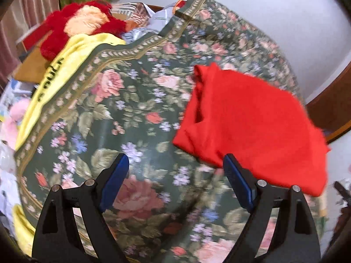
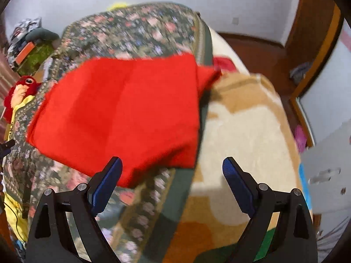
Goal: Fold large clothes
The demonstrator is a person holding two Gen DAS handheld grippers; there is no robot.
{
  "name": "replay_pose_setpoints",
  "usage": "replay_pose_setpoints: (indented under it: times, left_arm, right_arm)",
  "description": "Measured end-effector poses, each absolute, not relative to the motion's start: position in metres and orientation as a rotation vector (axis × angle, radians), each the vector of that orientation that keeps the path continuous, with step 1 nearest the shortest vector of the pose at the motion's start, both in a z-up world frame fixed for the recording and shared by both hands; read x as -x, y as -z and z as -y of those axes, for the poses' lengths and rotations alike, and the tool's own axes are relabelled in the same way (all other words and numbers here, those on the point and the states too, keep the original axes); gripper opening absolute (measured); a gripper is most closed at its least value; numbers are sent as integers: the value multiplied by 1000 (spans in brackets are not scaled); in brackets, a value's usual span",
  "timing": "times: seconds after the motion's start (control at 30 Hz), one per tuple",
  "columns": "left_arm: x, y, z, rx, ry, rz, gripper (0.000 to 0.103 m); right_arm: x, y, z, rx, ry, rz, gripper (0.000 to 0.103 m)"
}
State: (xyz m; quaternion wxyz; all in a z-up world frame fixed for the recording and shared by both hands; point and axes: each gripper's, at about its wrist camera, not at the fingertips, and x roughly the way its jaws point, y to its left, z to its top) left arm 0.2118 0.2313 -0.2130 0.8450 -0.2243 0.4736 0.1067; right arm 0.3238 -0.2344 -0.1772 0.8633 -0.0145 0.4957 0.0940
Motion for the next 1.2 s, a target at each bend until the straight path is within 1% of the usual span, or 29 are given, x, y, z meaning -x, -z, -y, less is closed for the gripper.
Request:
replay_pose_setpoints:
  times: [0.13, 0.27, 0.47, 0.7, 0.83, 1.07, 1.13, 1.2]
  left_arm:
    - [-216, 210, -220, 538, -168, -981, 88]
    - [-226, 221, -200, 599, -82, -1000, 88]
    - [-241, 256, -185, 808, 49, -1057, 88]
    - [-255, 293, -196, 1057, 139, -1068, 88]
    - [-271, 304, -200, 1141, 183, -1037, 88]
    - [-313, 308, -198, 1155, 188, -950, 87]
    - [-325, 306, -199, 1133, 149, -911, 85]
    - [-329, 306, -205, 1120, 100, -880, 76]
  right_arm:
    - [-331, 166, 216, 2, -255, -991, 91]
    - [-334, 166, 192, -12, -315, -978, 91]
    - [-344, 193, 154, 93, -346, -1020, 91]
    - [-347, 226, 134, 179, -375, -1096, 91]
    - [-351, 233, 132, 169, -403, -1122, 91]
    - [-352, 234, 134, 137, -421, -1128, 97]
    - [-352, 235, 133, 133, -422, -1130, 97]
    - [-353, 235, 133, 133, -421, -1130, 97]
